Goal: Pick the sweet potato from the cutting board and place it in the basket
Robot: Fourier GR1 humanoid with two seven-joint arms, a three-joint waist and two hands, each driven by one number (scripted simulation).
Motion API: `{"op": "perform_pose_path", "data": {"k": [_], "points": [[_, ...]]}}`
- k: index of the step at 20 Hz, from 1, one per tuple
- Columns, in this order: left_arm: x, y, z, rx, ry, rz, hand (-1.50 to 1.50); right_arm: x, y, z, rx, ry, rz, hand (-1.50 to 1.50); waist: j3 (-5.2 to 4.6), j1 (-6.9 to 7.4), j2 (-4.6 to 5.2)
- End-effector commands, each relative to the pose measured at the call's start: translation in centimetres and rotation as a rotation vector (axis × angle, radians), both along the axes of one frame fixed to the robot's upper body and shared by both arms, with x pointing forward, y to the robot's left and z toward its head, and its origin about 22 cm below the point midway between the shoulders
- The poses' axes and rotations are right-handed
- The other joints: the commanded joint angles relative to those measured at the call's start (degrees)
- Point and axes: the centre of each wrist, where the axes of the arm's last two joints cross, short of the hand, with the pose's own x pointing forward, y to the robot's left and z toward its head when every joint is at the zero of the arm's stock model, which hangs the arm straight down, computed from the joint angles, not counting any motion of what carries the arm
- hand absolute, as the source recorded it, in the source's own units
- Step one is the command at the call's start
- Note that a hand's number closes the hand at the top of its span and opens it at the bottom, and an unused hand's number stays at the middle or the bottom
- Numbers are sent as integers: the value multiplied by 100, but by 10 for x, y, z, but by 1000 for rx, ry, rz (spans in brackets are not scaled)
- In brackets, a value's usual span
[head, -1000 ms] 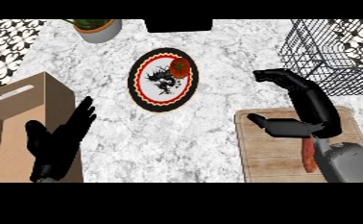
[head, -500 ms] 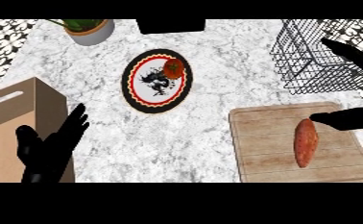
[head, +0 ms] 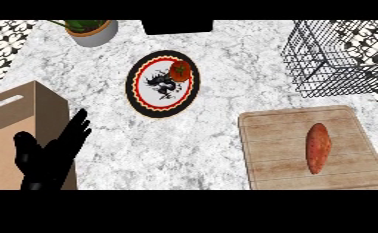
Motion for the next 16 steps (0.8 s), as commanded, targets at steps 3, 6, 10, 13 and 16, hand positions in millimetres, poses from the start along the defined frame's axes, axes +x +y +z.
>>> {"op": "perform_pose_path", "data": {"k": [3, 6, 10, 13, 16], "points": [[-18, 15, -46, 41, 159, 94, 0, -11, -12, 45, -127, 193, 30, -150, -141, -11, 105], [-19, 25, -44, 25, 158, 76, 0, -14, -21, 48, -143, 222, 27, -150, -127, -5, 96], [-27, 11, -56, 31, 162, 53, 0, -15, -15, 42, -115, 222, 17, -150, -129, 147, 133], [-20, 15, -56, 42, 154, 67, 0, -16, -19, 33, -71, 225, 23, -150, -125, 72, 123], [-18, 22, -52, 36, 161, 70, 0, -19, -15, 13, -41, 220, 28, -150, -122, 79, 125]]}}
